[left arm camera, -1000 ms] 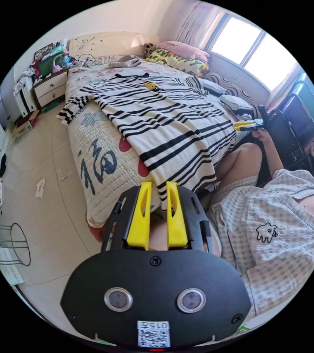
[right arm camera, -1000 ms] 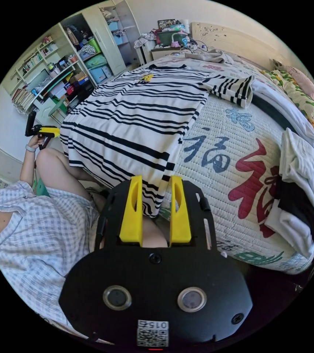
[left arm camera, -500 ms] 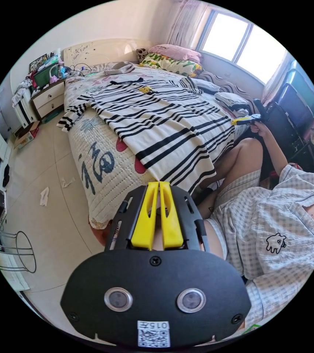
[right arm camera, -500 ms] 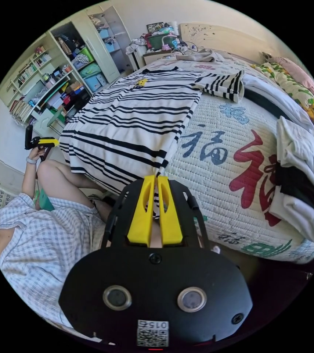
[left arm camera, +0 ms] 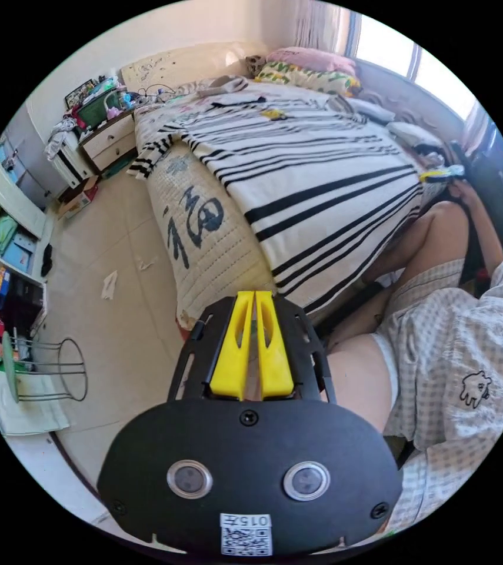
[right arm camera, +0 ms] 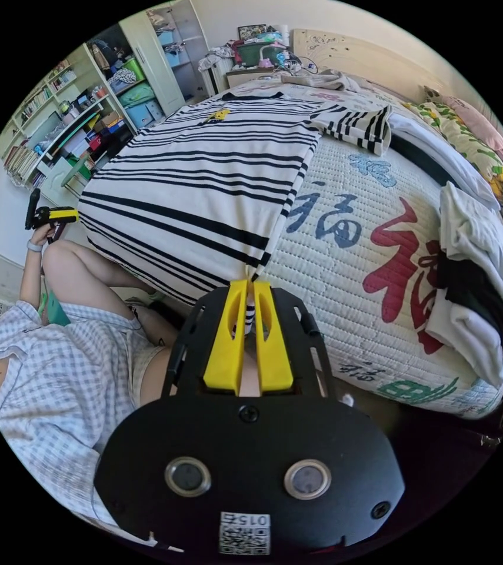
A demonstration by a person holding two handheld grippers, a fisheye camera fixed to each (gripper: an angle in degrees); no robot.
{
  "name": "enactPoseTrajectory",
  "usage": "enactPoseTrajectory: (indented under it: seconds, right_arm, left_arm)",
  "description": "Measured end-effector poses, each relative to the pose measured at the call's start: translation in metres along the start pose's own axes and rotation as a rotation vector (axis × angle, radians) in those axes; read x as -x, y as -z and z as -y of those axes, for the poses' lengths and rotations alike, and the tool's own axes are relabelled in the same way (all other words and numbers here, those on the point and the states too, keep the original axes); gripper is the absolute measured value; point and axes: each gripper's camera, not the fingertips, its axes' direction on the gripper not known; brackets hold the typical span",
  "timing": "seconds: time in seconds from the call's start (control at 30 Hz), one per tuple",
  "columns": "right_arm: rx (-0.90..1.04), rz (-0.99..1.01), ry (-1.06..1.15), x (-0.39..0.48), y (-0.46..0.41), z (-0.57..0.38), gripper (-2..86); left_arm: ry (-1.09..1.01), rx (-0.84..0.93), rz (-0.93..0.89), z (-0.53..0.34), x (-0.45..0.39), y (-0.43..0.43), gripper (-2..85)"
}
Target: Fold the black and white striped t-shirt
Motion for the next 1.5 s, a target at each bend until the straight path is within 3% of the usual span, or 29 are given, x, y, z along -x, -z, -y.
enactPoseTrajectory:
  seconds: [0.2, 0.33, 0.63, 0.77, 0.93, 1.2, 1.37, 1.5]
  right_arm:
    - [-0.138, -0.054, -0.056, 0.006, 0.031, -0.039, -0.5]
    - [-0.336, -0.075, -0.065, 0.017, 0.073, -0.05, -0.6]
    - [-0.703, 0.024, 0.039, 0.054, 0.135, -0.001, -0.5]
    - [-0.711, 0.029, 0.074, 0.063, 0.147, 0.041, -0.5]
    - [-0.676, -0.052, 0.04, 0.054, 0.155, 0.082, -0.5]
    - [-0.654, -0.069, -0.145, -0.007, 0.148, 0.154, -0.1]
    - [-0.751, -0.011, -0.326, -0.065, 0.152, 0.198, 0.3]
    - [-0.752, -0.005, -0.253, -0.082, 0.151, 0.222, 0.9]
  left_arm:
    - [0.007, -0.044, 0.053, -0.021, -0.026, -0.028, 0.7]
    - [-0.025, -0.173, 0.113, -0.021, -0.062, -0.021, 0.9]
    - [-0.221, -0.247, 0.399, 0.06, -0.175, -0.073, 0.9]
    - [-0.339, -0.233, 0.704, 0.112, -0.235, -0.127, 0.6]
    - [-0.457, -0.284, 0.899, 0.164, -0.284, -0.189, 0.3]
    - [-0.593, -0.267, 0.983, 0.187, -0.314, -0.283, -0.2]
    - [-0.651, -0.287, 1.028, 0.181, -0.319, -0.299, -0.3]
    - [-0.662, -0.309, 1.046, 0.181, -0.316, -0.296, -0.3]
